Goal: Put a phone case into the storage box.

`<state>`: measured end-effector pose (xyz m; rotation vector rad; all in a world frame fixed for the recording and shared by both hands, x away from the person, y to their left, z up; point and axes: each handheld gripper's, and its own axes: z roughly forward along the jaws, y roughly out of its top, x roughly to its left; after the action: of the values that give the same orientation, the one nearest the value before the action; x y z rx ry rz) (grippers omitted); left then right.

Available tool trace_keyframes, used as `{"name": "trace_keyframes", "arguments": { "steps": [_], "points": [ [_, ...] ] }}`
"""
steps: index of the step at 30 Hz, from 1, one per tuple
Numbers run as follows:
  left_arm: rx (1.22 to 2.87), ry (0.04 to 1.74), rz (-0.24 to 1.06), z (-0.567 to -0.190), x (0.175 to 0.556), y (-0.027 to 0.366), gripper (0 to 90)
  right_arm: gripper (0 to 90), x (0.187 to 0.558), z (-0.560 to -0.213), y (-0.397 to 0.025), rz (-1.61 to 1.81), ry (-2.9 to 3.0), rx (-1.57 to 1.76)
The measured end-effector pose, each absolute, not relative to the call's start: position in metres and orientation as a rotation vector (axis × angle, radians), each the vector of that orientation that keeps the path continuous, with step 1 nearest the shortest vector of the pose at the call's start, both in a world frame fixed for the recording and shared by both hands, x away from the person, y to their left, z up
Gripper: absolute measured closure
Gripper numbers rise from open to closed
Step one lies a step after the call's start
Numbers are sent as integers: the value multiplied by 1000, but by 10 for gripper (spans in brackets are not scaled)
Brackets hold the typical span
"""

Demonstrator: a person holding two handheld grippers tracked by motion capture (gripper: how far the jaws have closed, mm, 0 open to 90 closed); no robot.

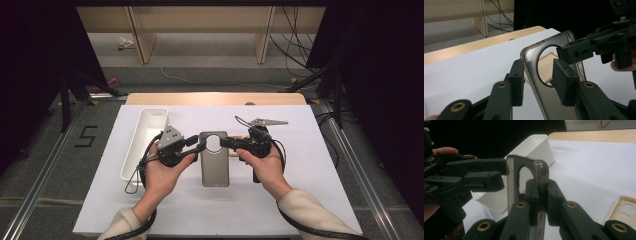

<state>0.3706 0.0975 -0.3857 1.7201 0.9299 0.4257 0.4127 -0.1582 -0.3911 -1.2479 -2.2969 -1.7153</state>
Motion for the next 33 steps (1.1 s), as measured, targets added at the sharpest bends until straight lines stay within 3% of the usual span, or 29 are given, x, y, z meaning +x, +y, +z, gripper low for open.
{"name": "trace_keyframes", "arguments": {
  "steps": [23,33],
  "points": [
    [1639,1024,361,-390,375,104,818,821,410,-390,-154,-1734,-2319,-1211],
    [1650,1015,423,-387,372,103,848,818,407,-389,-151,-1736,-2372,-1188]
  ]
}}
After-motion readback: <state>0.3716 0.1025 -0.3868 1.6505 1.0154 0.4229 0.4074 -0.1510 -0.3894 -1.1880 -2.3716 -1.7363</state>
